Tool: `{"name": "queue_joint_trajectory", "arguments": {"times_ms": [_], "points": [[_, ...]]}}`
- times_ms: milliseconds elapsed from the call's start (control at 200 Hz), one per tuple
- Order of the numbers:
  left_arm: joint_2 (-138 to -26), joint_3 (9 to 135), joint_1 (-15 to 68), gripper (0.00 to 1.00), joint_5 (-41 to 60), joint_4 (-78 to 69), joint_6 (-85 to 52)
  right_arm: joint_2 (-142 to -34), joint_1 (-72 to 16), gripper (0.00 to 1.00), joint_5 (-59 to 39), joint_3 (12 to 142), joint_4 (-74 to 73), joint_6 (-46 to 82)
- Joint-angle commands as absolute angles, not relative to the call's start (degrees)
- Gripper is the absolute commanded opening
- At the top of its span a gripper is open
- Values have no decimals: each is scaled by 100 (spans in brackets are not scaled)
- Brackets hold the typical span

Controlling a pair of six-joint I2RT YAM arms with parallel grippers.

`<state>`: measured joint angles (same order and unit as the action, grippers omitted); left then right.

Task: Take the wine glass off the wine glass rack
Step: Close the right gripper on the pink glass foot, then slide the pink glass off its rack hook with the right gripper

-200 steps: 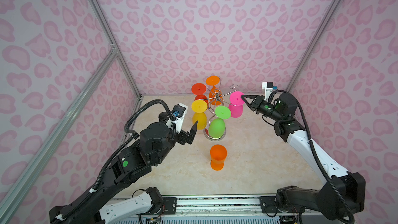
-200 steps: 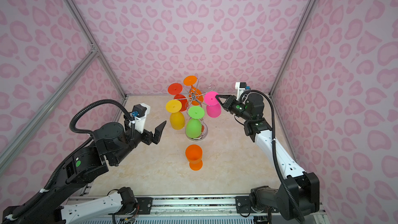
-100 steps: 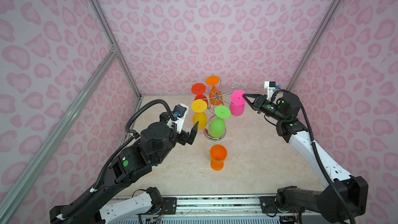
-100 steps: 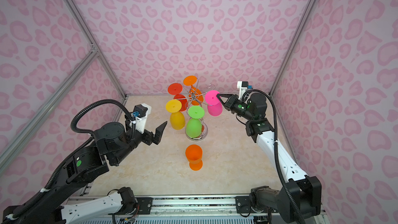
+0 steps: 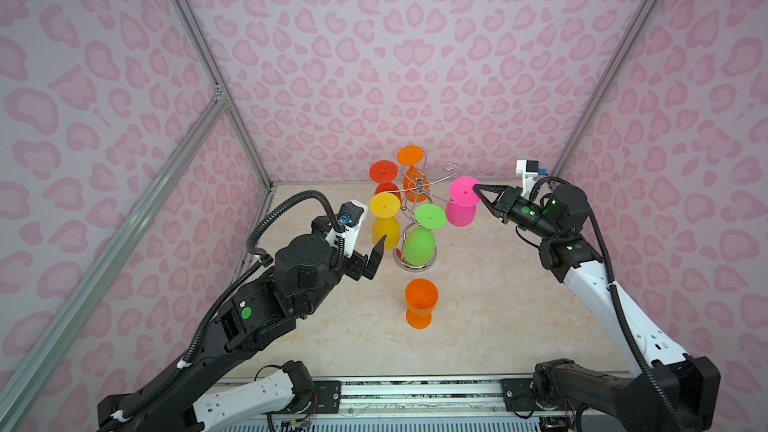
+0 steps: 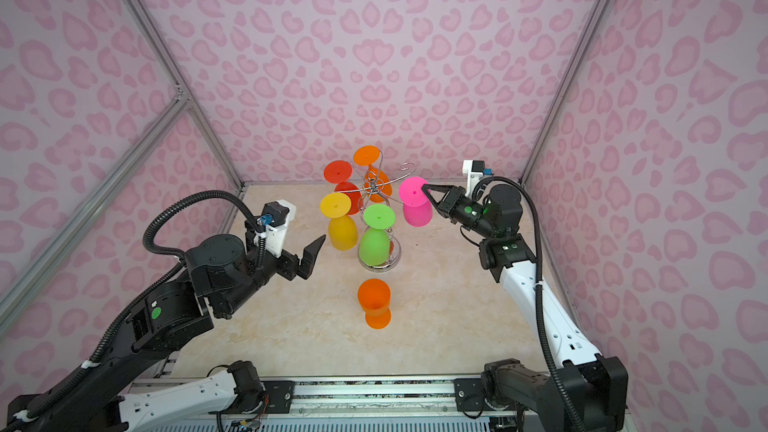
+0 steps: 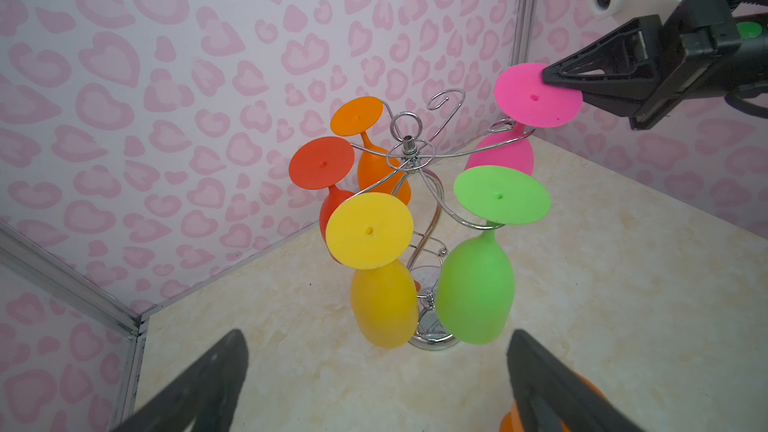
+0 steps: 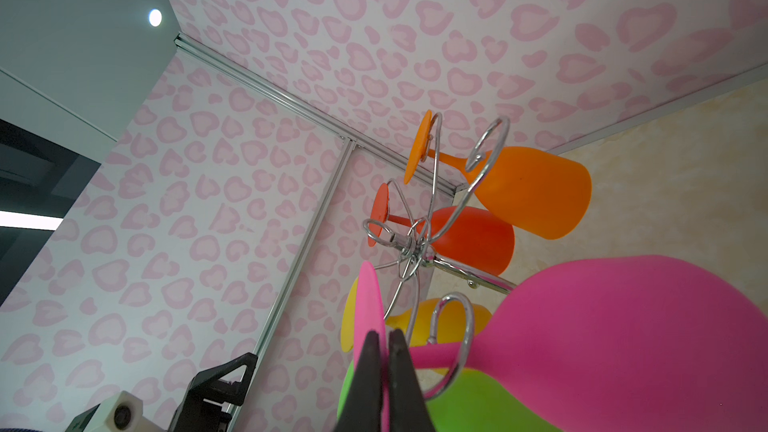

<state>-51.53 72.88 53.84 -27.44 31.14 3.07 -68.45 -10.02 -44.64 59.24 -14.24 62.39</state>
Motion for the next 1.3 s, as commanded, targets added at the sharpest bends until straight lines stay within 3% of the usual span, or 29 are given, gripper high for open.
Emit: {"name": "queue_joint_trajectory", "arguments": {"times_ms": [0, 585, 1295], "points": [[-5155, 7299, 5379, 99, -2733, 2865, 325, -6781, -1017, 0, -4500, 5889, -1519, 6254], [-5181, 7255, 5370, 99, -2681, 2849, 281, -6752, -1478, 0, -4325, 6215, -959, 5976], [-5103, 7146, 5366, 99, -2681, 2853, 260, -7528, -1740, 0, -4192, 6771, -1046, 5889]]}}
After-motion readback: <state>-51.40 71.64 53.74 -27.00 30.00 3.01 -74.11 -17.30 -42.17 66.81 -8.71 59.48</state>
